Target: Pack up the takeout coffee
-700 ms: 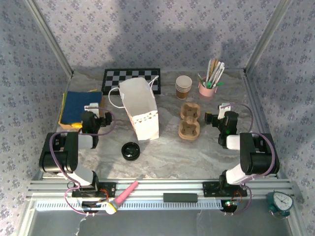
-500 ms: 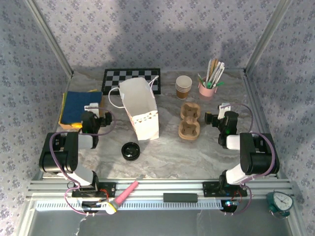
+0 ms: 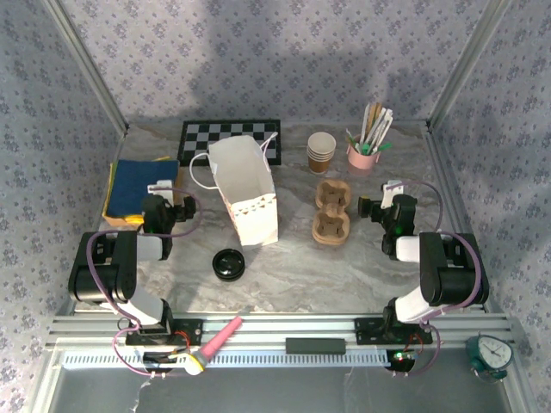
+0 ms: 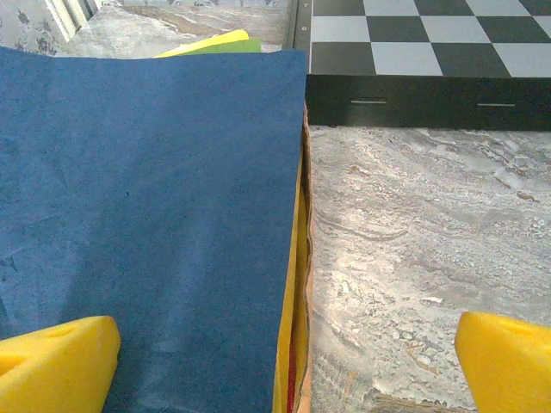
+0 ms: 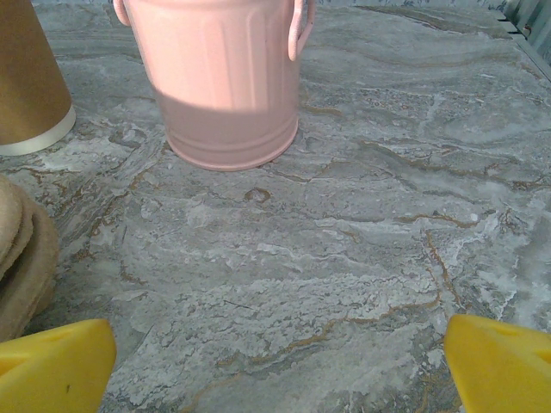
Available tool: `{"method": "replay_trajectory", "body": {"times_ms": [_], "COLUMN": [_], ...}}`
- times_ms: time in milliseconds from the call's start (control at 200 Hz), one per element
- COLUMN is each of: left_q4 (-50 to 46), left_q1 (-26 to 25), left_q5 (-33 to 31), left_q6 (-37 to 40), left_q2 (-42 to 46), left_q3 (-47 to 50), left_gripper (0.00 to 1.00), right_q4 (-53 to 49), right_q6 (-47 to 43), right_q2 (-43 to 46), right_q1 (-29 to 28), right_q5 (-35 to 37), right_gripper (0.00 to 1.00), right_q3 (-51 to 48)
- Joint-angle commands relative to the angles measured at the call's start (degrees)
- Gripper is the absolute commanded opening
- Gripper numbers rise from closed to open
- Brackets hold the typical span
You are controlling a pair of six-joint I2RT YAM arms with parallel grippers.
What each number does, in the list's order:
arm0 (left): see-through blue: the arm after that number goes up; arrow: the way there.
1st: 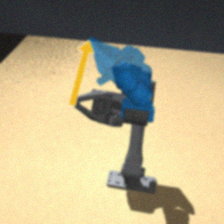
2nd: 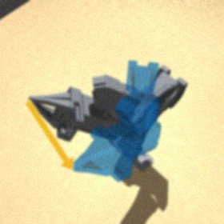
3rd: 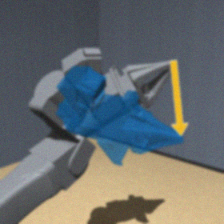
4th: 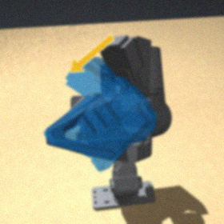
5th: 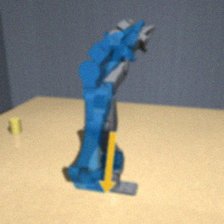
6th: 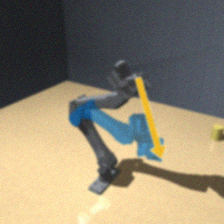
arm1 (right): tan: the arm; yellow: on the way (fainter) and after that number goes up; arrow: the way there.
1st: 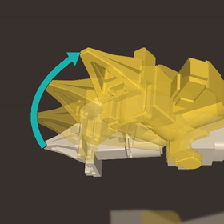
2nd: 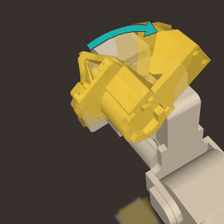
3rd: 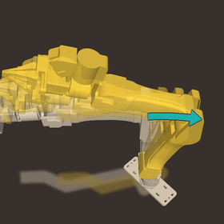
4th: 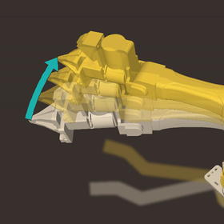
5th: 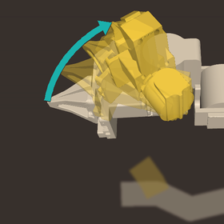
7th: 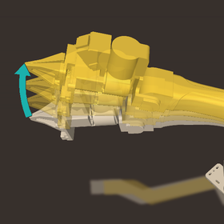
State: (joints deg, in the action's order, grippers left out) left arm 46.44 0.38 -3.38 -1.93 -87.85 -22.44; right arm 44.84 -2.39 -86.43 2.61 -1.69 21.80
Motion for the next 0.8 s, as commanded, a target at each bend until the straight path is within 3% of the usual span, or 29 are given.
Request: {"method": "replay_trajectory", "body": {"times_ms": [0, 490, 615, 695, 795], "left_q4": [0.26, -0.23, -14.21, -25.13, -37.43], "left_q1": [0.33, 1.22, 2.16, 2.36, 3.44], "left_q5": [1.44, 2.41, -1.31, -8.51, -12.99], "left_q6": [0.93, 0.11, -2.08, -5.45, -13.51], "left_q2": [-0.06, 0.04, 6.35, 12.05, 20.33], "left_q3": [-1.29, -1.57, -6.31, -9.62, -12.29], "left_gripper": [1.00, 1.00, 1.00, 1.00, 1.00], "right_q4": [-0.36, -0.20, -3.61, -13.48, -29.41], "right_q6": [0.72, 0.73, 1.02, 3.47, 11.00], "right_q2": [-0.52, -0.45, 3.82, 8.82, 14.49], "right_q1": [0.05, 0.19, -1.22, -1.33, -0.54], "right_q5": [0.71, 0.67, 5.47, 8.67, 10.25], "right_gripper": [1.00, 1.00, 1.00, 1.00, 1.00], "right_q3": [1.31, 1.13, 1.12, 3.66, 8.82]}}
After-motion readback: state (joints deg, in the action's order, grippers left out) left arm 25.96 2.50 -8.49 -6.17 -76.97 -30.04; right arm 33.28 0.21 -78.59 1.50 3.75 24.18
